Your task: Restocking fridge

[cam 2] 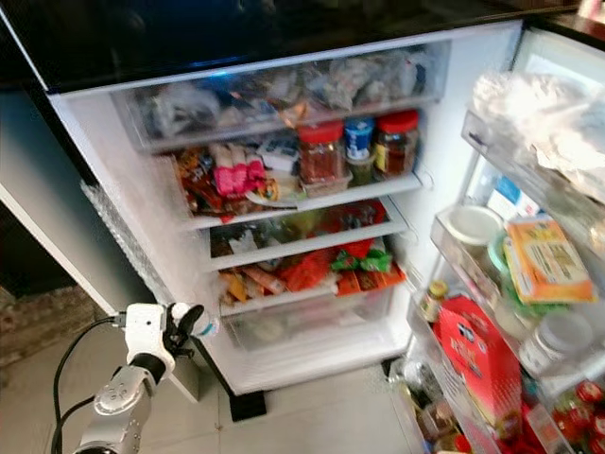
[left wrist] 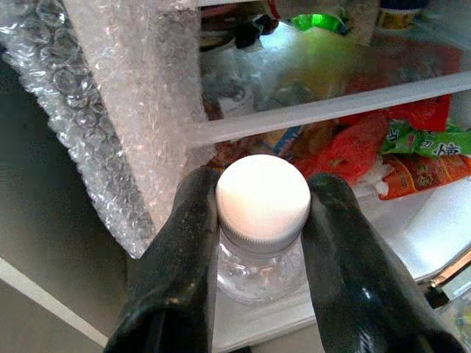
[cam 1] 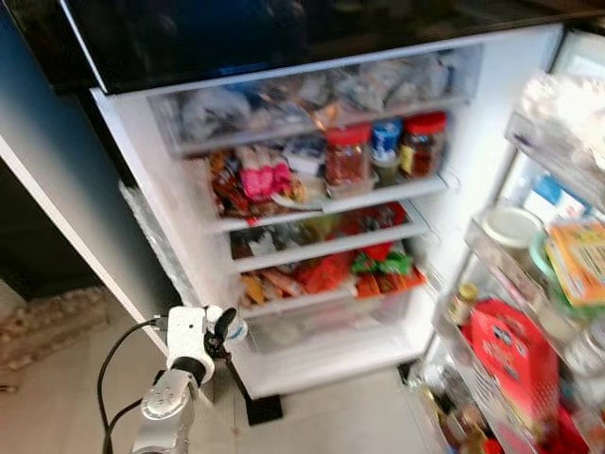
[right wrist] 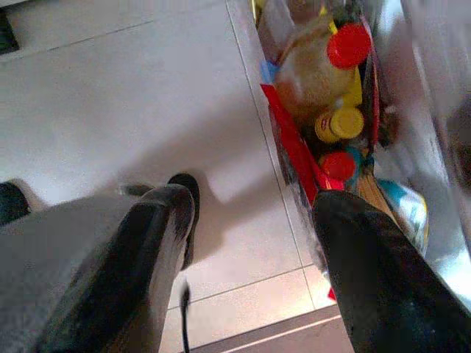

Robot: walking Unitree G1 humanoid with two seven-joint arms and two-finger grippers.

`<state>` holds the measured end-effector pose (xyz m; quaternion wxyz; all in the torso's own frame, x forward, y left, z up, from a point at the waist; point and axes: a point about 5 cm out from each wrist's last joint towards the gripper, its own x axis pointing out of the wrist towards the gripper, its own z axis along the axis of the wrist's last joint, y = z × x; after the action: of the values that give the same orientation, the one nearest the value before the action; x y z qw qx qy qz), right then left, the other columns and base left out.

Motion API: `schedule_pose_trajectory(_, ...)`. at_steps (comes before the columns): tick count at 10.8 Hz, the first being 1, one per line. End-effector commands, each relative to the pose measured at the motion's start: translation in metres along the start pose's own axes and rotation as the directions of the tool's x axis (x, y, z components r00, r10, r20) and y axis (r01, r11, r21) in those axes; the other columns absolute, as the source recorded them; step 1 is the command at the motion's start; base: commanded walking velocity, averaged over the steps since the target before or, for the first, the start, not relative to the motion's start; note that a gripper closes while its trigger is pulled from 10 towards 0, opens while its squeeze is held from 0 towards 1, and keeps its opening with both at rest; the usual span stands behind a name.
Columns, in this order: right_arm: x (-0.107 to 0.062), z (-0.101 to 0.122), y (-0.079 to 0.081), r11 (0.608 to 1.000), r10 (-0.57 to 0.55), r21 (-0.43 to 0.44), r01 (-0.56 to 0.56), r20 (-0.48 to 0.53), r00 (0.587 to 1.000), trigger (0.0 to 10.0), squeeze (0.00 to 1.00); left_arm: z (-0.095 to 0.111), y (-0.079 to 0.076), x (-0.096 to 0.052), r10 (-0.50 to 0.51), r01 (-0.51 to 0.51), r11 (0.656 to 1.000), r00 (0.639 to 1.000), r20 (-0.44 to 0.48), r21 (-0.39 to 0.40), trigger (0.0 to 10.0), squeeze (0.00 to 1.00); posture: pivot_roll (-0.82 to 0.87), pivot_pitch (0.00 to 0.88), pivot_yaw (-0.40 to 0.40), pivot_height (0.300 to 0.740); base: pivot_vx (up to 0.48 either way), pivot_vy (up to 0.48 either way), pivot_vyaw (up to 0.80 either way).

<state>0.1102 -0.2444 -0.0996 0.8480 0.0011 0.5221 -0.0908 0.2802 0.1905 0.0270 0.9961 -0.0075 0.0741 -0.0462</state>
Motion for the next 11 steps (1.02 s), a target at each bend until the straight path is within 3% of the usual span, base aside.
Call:
schedule_pose_trajectory(1, 0.0, -0.0018, 0.0026, 1.0, 0.003, 0.004, -0.003, -0.005, 1.0, 10.0, 0.0, -0.0007, 0.006, -0.0015, 0.004, -0.004, 1.0, 1.0, -0.018, 0.012, 10.0, 0.0, -0.1, 0.0, 0.072, 0.74, 0.3, 0.0, 0.0)
schedule_pose_trajectory(5, -0.0002, -0.0032, 0.0025, 1.0, 0.007, -0.02, -0.008, -0.014, 1.0, 10.0, 0.0, -0.0023, 0.008, -0.0029, -0.005, 0.006, 1.0, 0.999, -0.033, 0.018, 10.0, 0.0, -0.09, 0.0, 0.071, 0.74, 0.322, 0.0, -0.42)
schedule_pose_trajectory(11, -0.0001, -0.0025, 0.0023, 1.0, 0.004, -0.016, -0.004, -0.007, 1.0, 10.0, 0.0, -0.0083, -0.0012, -0.0051, -0.063, 0.063, 0.998, 0.996, -0.061, -0.001, 10.0, 0.0, -0.09, 0.0, 0.071, 0.74, 0.271, 0.0, 0.0)
